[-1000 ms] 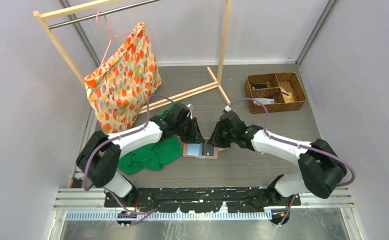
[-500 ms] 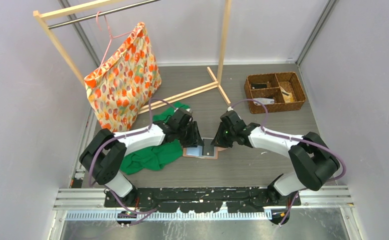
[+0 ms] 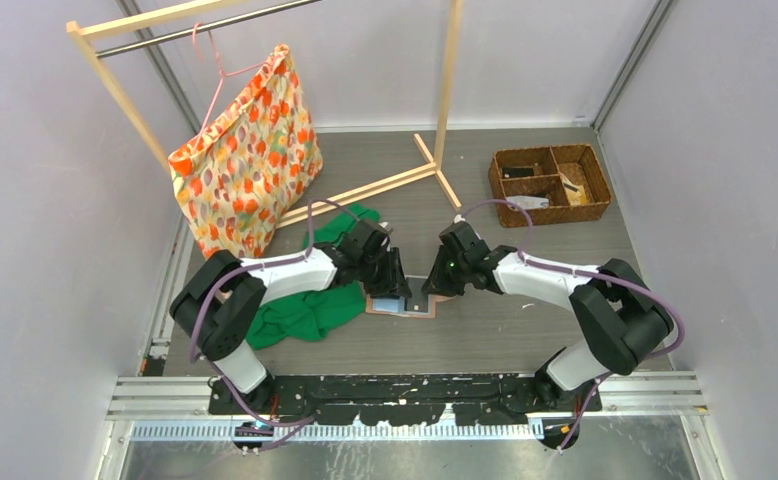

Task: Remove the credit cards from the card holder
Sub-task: Remove the credit card from the card holder.

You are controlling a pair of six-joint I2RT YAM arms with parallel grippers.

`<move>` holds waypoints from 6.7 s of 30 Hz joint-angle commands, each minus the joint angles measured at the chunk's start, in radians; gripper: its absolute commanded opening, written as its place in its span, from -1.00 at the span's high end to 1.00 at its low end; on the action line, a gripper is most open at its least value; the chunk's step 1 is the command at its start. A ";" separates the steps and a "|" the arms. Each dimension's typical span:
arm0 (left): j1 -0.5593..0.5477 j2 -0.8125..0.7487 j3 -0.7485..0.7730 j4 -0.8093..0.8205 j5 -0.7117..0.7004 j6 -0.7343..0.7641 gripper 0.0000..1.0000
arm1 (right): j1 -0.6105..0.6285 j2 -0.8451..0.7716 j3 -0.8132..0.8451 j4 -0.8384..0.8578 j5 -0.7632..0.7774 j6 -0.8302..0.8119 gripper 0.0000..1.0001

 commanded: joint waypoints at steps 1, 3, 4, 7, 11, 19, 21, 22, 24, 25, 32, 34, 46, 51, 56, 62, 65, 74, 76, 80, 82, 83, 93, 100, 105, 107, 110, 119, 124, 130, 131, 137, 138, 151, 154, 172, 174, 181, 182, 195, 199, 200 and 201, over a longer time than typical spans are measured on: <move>-0.003 0.019 0.002 0.042 0.020 0.008 0.28 | -0.001 0.020 -0.009 0.044 -0.007 -0.008 0.61; 0.000 0.022 0.001 0.041 0.018 0.013 0.31 | -0.001 0.023 -0.015 0.050 -0.007 -0.007 0.61; 0.001 0.024 -0.002 0.046 0.022 0.014 0.32 | -0.001 0.024 -0.017 0.051 -0.006 -0.006 0.61; 0.005 0.036 -0.006 0.059 0.038 0.018 0.37 | -0.001 0.027 -0.021 0.052 -0.006 -0.007 0.61; 0.005 0.051 -0.014 0.066 0.043 0.017 0.40 | -0.001 -0.005 -0.035 0.053 0.007 -0.007 0.61; 0.007 0.056 -0.025 0.077 0.042 0.011 0.45 | -0.001 -0.041 -0.051 0.052 0.034 -0.007 0.59; 0.007 0.058 -0.025 0.076 0.042 0.012 0.45 | -0.002 -0.038 -0.057 0.058 0.030 -0.005 0.59; 0.007 0.059 -0.025 0.074 0.041 0.012 0.46 | -0.001 -0.035 -0.058 0.059 0.030 -0.004 0.59; 0.007 0.060 -0.025 0.073 0.037 0.012 0.47 | -0.002 -0.030 -0.060 0.063 0.025 -0.001 0.59; 0.007 0.061 -0.026 0.073 0.036 0.011 0.47 | -0.002 -0.028 -0.061 0.068 0.023 0.002 0.59; 0.011 0.058 -0.032 0.074 0.031 0.011 0.50 | 0.000 -0.006 -0.066 0.093 -0.006 0.004 0.60; 0.015 0.054 -0.037 0.074 0.031 0.011 0.51 | 0.000 0.004 -0.067 0.103 -0.018 0.006 0.60; 0.031 0.035 -0.073 0.116 0.031 -0.004 0.64 | 0.001 0.059 -0.076 0.153 -0.057 0.026 0.61; 0.038 0.028 -0.086 0.117 0.028 -0.005 0.82 | 0.002 0.064 -0.079 0.144 -0.046 0.018 0.61; 0.053 0.016 -0.117 0.120 0.030 0.005 0.99 | 0.001 0.070 -0.083 0.142 -0.041 0.015 0.61; 0.076 -0.013 -0.173 0.150 0.035 0.011 0.99 | 0.001 0.079 -0.085 0.135 -0.029 0.015 0.61; 0.087 -0.028 -0.196 0.153 0.036 0.015 0.99 | 0.001 0.084 -0.084 0.131 -0.026 0.011 0.61; 0.113 -0.052 -0.243 0.154 0.061 0.027 0.99 | 0.001 0.108 -0.085 0.138 -0.024 0.007 0.62; 0.117 -0.057 -0.250 0.160 0.068 0.029 0.99 | 0.002 0.109 -0.089 0.139 -0.022 0.007 0.62; 0.123 -0.061 -0.253 0.150 0.057 0.030 0.99 | 0.002 0.106 -0.088 0.134 -0.019 0.004 0.62; 0.126 -0.064 -0.252 0.147 0.055 0.030 0.98 | 0.001 0.102 -0.088 0.130 -0.017 0.003 0.62; 0.126 -0.066 -0.251 0.146 0.058 0.031 0.89 | 0.002 0.100 -0.088 0.129 -0.016 0.002 0.62; 0.127 -0.087 -0.251 0.187 0.069 -0.001 0.48 | 0.002 0.105 -0.082 0.124 -0.017 -0.001 0.63; 0.129 -0.055 -0.259 0.255 0.066 -0.045 0.47 | 0.002 0.102 -0.078 0.117 -0.016 -0.003 0.63; 0.135 -0.067 -0.270 0.283 0.052 -0.066 0.61 | 0.001 0.104 -0.079 0.116 -0.017 -0.004 0.63; 0.137 -0.072 -0.269 0.296 0.053 -0.071 0.65 | 0.002 0.107 -0.079 0.116 -0.016 -0.004 0.63; 0.136 -0.064 -0.262 0.309 0.066 -0.074 0.68 | 0.002 0.111 -0.075 0.119 -0.019 -0.004 0.63; 0.137 -0.016 -0.268 0.392 0.121 -0.108 0.76 | 0.001 0.109 -0.074 0.116 -0.016 -0.005 0.63; 0.144 -0.018 -0.275 0.390 0.121 -0.106 0.80 | 0.001 0.112 -0.075 0.116 -0.016 -0.007 0.63; 0.171 -0.044 -0.284 0.341 0.109 -0.080 0.99 | 0.001 0.115 -0.068 0.114 -0.016 -0.007 0.64; 0.178 -0.050 -0.286 0.333 0.108 -0.073 0.99 | 0.002 0.114 -0.067 0.111 -0.016 -0.007 0.64; 0.223 -0.095 -0.317 0.307 0.113 -0.049 0.99 | 0.001 0.114 -0.066 0.108 -0.016 -0.008 0.64; 0.227 -0.100 -0.320 0.302 0.116 -0.044 0.99 | 0.002 0.114 -0.066 0.108 -0.015 -0.009 0.64; 0.235 -0.103 -0.326 0.304 0.154 -0.025 0.97 | 0.002 0.049 -0.044 0.068 -0.009 -0.010 0.64; 0.235 -0.102 -0.326 0.321 0.171 -0.031 0.60 | 0.002 0.030 -0.026 0.042 -0.002 -0.017 0.64; 0.237 -0.070 -0.326 0.429 0.229 -0.078 0.45 | 0.005 -0.031 0.015 0.035 -0.015 -0.020 0.63; 0.237 -0.068 -0.327 0.439 0.237 -0.077 0.44 | 0.006 -0.038 0.015 0.043 -0.023 -0.017 0.63; 0.237 -0.062 -0.329 0.447 0.240 -0.078 0.44 | 0.011 -0.041 0.015 0.082 -0.050 -0.018 0.62; 0.237 -0.063 -0.329 0.447 0.239 -0.078 0.44 | 0.011 -0.033 0.017 0.087 -0.054 -0.019 0.62; 0.237 -0.037 -0.324 0.458 0.261 -0.077 0.44 | 0.019 0.056 0.014 0.120 -0.064 -0.011 0.64; 0.237 -0.036 -0.327 0.467 0.264 -0.080 0.44 | 0.020 0.091 0.004 0.125 -0.066 -0.009 0.65; 0.237 -0.035 -0.327 0.468 0.265 -0.079 0.44 | 0.019 0.095 0.001 0.131 -0.068 -0.007 0.65; 0.237 -0.034 -0.327 0.469 0.267 -0.080 0.44 | 0.019 0.099 -0.003 0.136 -0.069 -0.005 0.65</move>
